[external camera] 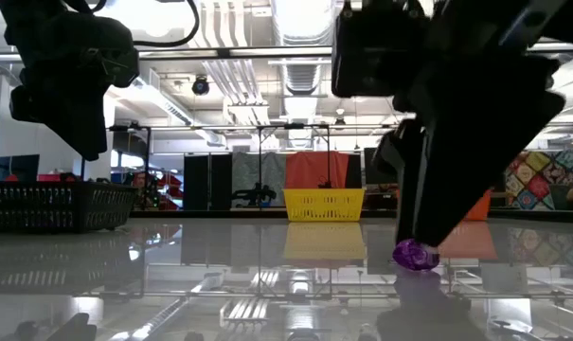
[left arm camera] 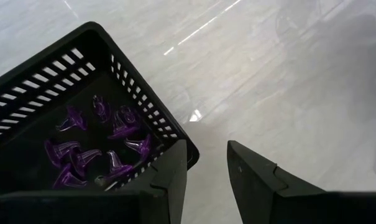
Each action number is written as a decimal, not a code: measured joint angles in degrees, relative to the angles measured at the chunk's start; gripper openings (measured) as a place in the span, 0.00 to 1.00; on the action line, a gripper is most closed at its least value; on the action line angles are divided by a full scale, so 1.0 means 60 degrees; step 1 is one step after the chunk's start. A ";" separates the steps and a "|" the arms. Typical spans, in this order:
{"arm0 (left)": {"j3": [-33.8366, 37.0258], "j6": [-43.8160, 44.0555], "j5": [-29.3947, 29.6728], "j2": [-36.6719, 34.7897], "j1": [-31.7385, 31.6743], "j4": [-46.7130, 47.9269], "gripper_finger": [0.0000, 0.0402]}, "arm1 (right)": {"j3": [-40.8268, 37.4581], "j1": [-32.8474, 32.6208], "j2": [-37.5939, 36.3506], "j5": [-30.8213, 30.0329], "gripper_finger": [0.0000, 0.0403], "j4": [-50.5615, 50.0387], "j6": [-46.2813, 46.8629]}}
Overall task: Sort Halloween decoration
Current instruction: Put the purple witch hat toy into the black bin
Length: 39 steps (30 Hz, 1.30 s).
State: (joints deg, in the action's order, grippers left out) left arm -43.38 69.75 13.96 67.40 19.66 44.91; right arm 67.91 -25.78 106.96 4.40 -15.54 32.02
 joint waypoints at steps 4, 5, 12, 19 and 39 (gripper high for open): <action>0.0000 -0.0002 -0.0001 0.0000 0.0000 -0.0004 0.24 | -0.0228 0.0061 0.0006 0.0001 0.30 0.0272 0.0286; 0.0000 0.0001 0.0001 0.0000 0.0000 -0.0004 0.24 | -0.0231 0.0066 0.0006 0.0011 0.29 0.0290 0.0294; 0.0000 -0.0002 -0.0001 0.0000 0.0000 -0.0004 0.24 | -0.0258 0.0062 0.0006 0.0055 0.20 0.0290 0.0379; 0.0000 0.0182 0.0002 0.0000 0.0000 -0.0009 0.24 | -0.0260 0.0056 0.0006 0.0091 0.04 0.0251 0.0750; -0.0004 0.0835 0.0796 -0.0293 -0.0022 0.0021 0.24 | 0.1341 0.1139 -0.0148 0.0244 0.02 0.0158 0.0714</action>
State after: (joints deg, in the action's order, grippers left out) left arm -43.40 74.76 18.74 65.64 19.53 45.03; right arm 75.95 -18.95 106.08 5.87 -14.59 36.30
